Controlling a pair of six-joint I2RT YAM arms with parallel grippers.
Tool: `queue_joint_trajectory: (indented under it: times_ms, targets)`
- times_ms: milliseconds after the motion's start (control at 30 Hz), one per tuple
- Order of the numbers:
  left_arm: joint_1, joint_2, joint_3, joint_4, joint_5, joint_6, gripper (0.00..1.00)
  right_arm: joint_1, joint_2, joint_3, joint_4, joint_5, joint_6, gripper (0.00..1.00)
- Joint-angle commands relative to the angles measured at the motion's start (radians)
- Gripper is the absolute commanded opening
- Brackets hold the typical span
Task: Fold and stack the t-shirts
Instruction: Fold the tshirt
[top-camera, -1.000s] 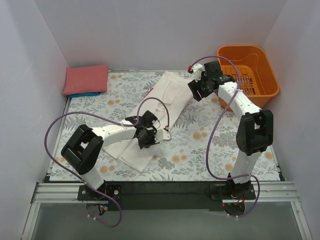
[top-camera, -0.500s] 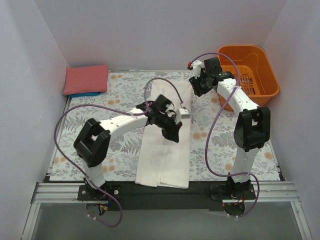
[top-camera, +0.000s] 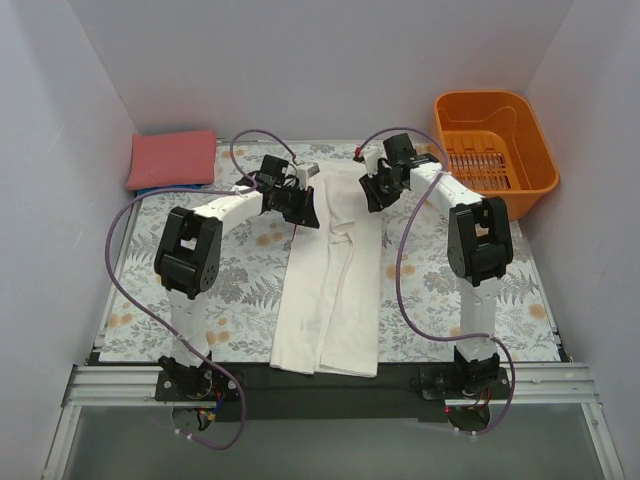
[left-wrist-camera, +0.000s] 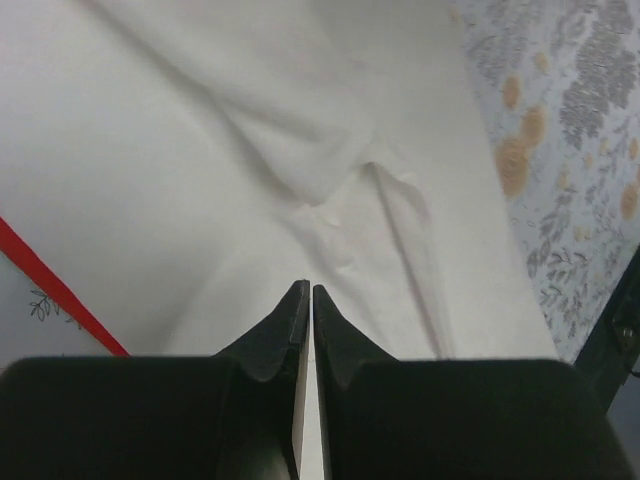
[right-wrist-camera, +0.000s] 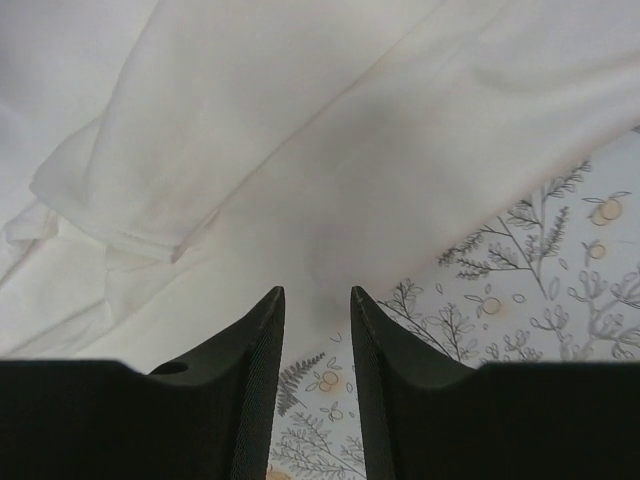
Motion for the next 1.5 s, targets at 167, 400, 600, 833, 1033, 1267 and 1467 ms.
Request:
queue_joint_trajectory:
  times_ms: [167, 400, 600, 833, 1033, 1267, 1467]
  targets:
    - [0.024, 0.168, 0.087, 0.066, -0.205, -0.196, 0.03, 0.021, 0.153, 0.086, 0.013, 0.145, -0.075, 0.38]
    - [0.077, 0.214, 0.040, 0.077, -0.310, -0.282, 0.02, 0.046, 0.377, 0.345, 0.034, 0.271, -0.129, 0.35]
    - [0.146, 0.295, 0.112, 0.076, -0.328, -0.275, 0.02, 0.061, 0.482, 0.477, 0.096, 0.340, -0.160, 0.34]
    - [0.186, 0.391, 0.250, 0.037, -0.313, -0.242, 0.01, 0.078, 0.519, 0.519, 0.194, 0.401, -0.232, 0.41]
    - [0.189, 0.415, 0.277, 0.033, -0.233, -0.290, 0.02, 0.080, 0.529, 0.496, 0.318, 0.422, -0.282, 0.41]
    - [0.176, 0.398, 0.235, 0.034, -0.195, -0.324, 0.02, 0.083, 0.566, 0.514, 0.375, 0.441, -0.327, 0.41]
    - [0.173, 0.385, 0.230, 0.036, -0.193, -0.324, 0.02, 0.081, 0.588, 0.505, 0.415, 0.464, -0.361, 0.42]
